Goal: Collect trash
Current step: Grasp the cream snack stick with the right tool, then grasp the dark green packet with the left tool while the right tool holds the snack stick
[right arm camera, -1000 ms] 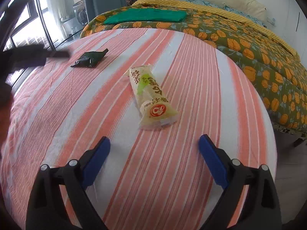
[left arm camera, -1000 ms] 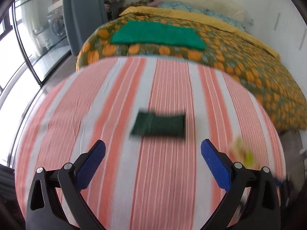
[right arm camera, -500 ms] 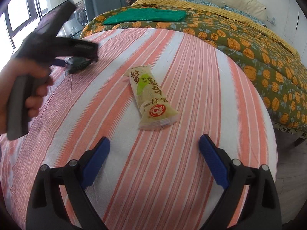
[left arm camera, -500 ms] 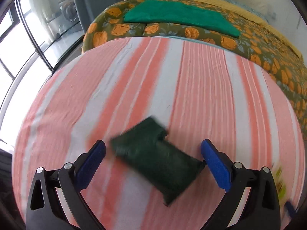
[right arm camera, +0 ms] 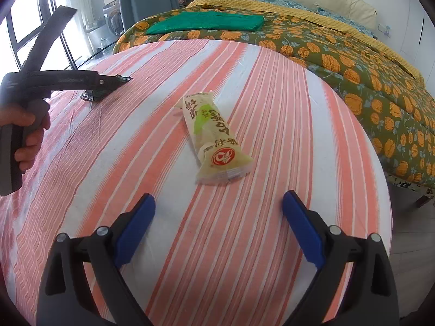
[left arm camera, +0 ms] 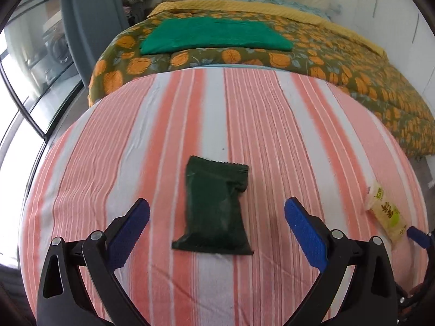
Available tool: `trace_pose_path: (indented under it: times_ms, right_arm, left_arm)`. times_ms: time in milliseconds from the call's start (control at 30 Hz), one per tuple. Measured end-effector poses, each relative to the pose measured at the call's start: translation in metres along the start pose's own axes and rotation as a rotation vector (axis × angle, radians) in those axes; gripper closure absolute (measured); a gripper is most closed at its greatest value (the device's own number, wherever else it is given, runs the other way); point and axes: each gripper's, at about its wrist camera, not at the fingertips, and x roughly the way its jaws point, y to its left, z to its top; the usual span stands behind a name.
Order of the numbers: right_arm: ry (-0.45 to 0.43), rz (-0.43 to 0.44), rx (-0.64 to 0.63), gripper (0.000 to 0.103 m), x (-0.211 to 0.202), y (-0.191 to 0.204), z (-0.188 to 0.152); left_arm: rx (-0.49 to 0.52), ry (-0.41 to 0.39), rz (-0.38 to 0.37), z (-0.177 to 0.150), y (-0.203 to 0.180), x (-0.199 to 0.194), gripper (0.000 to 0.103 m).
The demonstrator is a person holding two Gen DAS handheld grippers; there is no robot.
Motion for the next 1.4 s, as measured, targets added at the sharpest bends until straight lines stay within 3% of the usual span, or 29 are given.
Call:
trace_pose_path:
  times_ms: [33,100,133,200,400,600,733,767,800,833,933,1100,1300,1400]
  right_arm:
    - [0.0,0.0,0.0,0.011,0.0,0.0,0.0]
    - [0.0,0.001,0.0,0.011,0.0,0.0,0.0]
    - [0.0,0.001,0.0,0.011,0.0,0.0,0.0]
    - [0.0,0.0,0.0,0.011,0.0,0.0,0.0]
    - [0.0,0.001,0.001,0.011,0.0,0.0,0.0]
    - [0.0,0.004,0.003,0.011,0.0,0.0,0.0]
    - [-0.002,0.014,0.007,0.01,0.001,-0.001,0.0]
    - [-0.005,0.027,0.015,0.01,0.0,-0.003,-0.001]
    - [-0.008,0.042,0.02,0.01,-0.001,-0.005,-0.001]
    - [-0.008,0.067,0.021,0.011,-0.003,-0.008,-0.001]
    - [0.034,0.123,0.003,0.011,-0.005,-0.016,0.005]
    - [0.081,0.083,-0.112,0.013,-0.007,-0.01,0.035]
    - [0.194,0.025,-0.188,0.04,0.022,0.005,0.057]
    - [0.19,0.073,-0.108,0.066,0.024,-0.003,0.056]
  left_arm:
    - [0.006,0.0,0.001,-0.001,-0.001,0.002,0.007]
    - [0.013,0.009,-0.003,-0.005,-0.003,0.007,0.03]
    - [0.011,0.002,-0.008,-0.007,-0.002,0.006,0.032]
    - [0.011,-0.023,-0.018,-0.012,-0.001,0.0,0.067]
    - [0.001,-0.018,-0.065,-0.045,-0.008,-0.043,0.071]
    - [0.037,0.003,-0.154,-0.134,-0.043,-0.096,0.071]
    - [0.046,-0.062,-0.107,-0.177,-0.052,-0.107,0.065]
    - [0.041,-0.072,-0.09,-0.181,-0.052,-0.108,0.053]
    - [0.032,-0.081,-0.064,-0.184,-0.051,-0.109,0.028]
    - [0.029,-0.092,-0.039,-0.186,-0.049,-0.11,0.018]
    - [0.044,-0.097,-0.04,-0.183,-0.045,-0.111,0.014]
    - [0.02,-0.051,-0.066,-0.178,-0.039,-0.1,0.011]
    - [0.053,-0.038,-0.066,-0.181,-0.042,-0.098,0.006]
    - [0.059,-0.037,-0.068,-0.18,-0.041,-0.098,0.006]
